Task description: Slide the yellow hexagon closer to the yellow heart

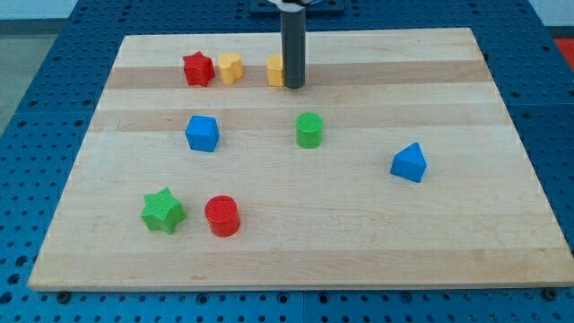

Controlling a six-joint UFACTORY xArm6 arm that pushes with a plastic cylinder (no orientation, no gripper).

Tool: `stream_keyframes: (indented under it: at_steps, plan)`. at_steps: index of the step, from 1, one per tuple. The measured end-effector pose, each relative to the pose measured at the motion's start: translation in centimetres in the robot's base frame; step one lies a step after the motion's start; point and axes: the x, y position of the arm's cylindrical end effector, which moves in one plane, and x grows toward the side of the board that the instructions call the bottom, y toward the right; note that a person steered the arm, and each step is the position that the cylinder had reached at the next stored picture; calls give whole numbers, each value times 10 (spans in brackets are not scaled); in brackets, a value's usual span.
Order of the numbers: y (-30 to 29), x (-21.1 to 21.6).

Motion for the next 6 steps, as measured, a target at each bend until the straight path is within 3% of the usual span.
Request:
stream_keyframes:
  at_steps: [3,6]
  plan:
    - [-5,-22]
    - [-16,-3]
